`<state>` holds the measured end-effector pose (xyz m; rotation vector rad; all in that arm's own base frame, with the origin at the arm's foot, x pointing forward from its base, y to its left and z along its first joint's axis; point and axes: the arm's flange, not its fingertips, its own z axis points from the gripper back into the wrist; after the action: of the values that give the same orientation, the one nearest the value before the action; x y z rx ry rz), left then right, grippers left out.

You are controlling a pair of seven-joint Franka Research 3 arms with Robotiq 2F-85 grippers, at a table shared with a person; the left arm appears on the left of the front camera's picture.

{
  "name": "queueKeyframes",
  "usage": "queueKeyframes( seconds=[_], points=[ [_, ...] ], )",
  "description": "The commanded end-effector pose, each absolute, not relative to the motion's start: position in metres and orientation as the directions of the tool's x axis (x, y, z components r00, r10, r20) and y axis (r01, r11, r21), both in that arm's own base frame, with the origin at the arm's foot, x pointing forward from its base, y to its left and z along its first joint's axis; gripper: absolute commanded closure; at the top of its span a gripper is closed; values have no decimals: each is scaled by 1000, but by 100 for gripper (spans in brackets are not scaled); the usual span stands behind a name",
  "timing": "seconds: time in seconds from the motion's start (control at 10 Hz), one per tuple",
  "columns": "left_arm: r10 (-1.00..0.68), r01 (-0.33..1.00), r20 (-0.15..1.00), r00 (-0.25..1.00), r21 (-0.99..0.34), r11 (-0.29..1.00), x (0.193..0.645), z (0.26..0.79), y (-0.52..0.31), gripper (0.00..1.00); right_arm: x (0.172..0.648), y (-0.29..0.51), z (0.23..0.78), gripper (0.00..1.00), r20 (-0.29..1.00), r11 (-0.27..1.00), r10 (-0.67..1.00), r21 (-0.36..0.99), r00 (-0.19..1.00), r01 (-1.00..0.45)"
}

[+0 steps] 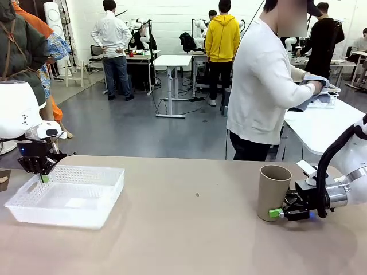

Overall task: Clean and organize the cups into the basket.
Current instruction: Pick up the Organizing basket and move it to the center of the table, then pick up the Reusable plastic cup from the right side of the table and place it inside the Organizing basket.

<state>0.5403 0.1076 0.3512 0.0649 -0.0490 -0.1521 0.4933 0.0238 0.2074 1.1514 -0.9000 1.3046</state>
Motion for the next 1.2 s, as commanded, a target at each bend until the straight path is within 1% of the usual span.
queueKeyframes(
  seconds=[0.0, 0.1, 0.2, 0.3, 0.4, 0.5, 0.7, 0.9, 1.1],
  points=[
    [-162, 160, 32, 986, 50, 986, 542, 354, 110, 100, 497, 22, 206, 100, 967, -109, 242, 111, 82, -988],
    [-160, 158, 30, 987, 49, 986, 542, 354, 110, 100, 497, 21, 206, 79, 967, -108, 243, 113, 84, -988],
    [-158, 157, 28, 987, 50, 986, 542, 354, 110, 100, 498, 21, 206, 79, 966, -107, 242, 113, 84, -988],
    [-153, 152, 26, 988, 49, 987, 542, 354, 110, 100, 498, 21, 206, 100, 966, -105, 243, 114, 86, -988],
    [-141, 140, 24, 990, 49, 989, 542, 354, 110, 100, 497, 21, 206, 79, 966, -103, 244, 116, 88, -988],
    [-101, 100, 16, 995, 65, 993, 541, 355, 109, 100, 497, 21, 207, 100, 963, -85, 250, 122, 97, -989],
    [-10, 10, 3, 1000, 78, 997, 538, 360, 101, 100, 493, 21, 218, 100, 963, -80, 255, 115, 92, -990],
    [55, -56, 10, 998, 102, 993, 530, 371, 81, 100, 491, 19, 244, 100, 963, -58, 258, 100, 82, -993],
    [76, -76, -3, 997, 107, 991, 525, 375, 62, 100, 490, 17, 279, 100, 967, -14, 244, 82, 77, -996]
  ],
)
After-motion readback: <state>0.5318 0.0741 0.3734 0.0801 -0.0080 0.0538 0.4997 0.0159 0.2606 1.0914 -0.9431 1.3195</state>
